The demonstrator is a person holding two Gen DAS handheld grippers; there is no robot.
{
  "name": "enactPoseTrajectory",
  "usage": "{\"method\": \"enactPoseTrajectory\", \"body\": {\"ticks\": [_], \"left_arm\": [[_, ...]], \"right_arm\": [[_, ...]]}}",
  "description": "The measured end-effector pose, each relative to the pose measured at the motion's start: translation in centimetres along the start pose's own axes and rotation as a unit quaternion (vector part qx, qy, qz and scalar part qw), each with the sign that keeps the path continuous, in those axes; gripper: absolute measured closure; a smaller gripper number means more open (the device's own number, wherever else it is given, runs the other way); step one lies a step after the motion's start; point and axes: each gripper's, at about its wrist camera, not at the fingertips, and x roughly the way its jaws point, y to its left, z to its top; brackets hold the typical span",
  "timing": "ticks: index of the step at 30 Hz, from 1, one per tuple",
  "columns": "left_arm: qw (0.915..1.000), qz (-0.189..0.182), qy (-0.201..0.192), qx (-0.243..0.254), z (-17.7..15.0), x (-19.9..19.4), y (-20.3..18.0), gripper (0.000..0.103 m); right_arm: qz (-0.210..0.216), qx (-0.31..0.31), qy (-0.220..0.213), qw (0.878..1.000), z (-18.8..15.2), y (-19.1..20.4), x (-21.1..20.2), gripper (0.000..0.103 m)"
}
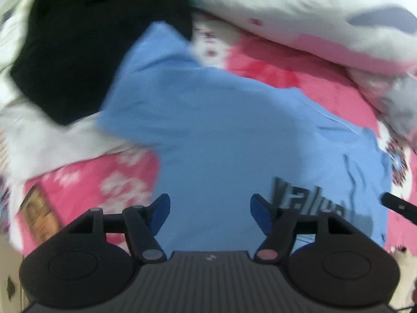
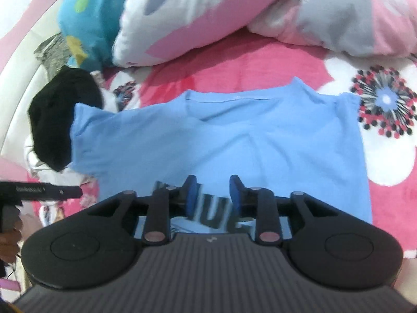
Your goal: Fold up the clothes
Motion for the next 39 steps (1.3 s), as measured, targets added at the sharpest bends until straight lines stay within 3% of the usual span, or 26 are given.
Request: {"method": "enactPoseTrajectory", "body": {"ticks": [6,12,18,22,32,36,39], "left_arm": [[0.9975,0.039,-0.040,-0.042,0.6,-0.9,4.4,0.034],[0.9943,0.074,-0.071,-0.029,2.5,0.9,6.6,0.037],[0.9908,0.090,-0.101,-0.010,4.3,2.9,7.9,0.050],[0.9904,0.086,-0.105,0.027,4.8,4.5,7.9,0.052],[0.9921,0.068,-0.092,0.051,5.8,7.5,8.2,0.055],[0.9929,0.063,-0.089,0.047,5.8,8.2,8.4,0.066],[0.9926,0.058,-0.091,0.055,5.5,8.3,8.2,0.080]], "right_arm": [[0.032,-0.030,0.006,0.999,2.9,4.9,0.2,0.069],[0.085,-0.011,0.015,0.996,5.6,10.3,2.8,0.063],[0.148,0.031,0.048,0.987,7.6,16.2,8.2,0.063],[0.157,0.041,0.077,0.984,8.6,19.6,12.8,0.062],[0.139,0.027,0.118,0.983,10.2,25.8,20.5,0.063],[0.135,0.025,0.129,0.982,10.2,27.2,22.4,0.063],[0.117,0.028,0.140,0.983,10.1,27.6,23.7,0.063]]}}
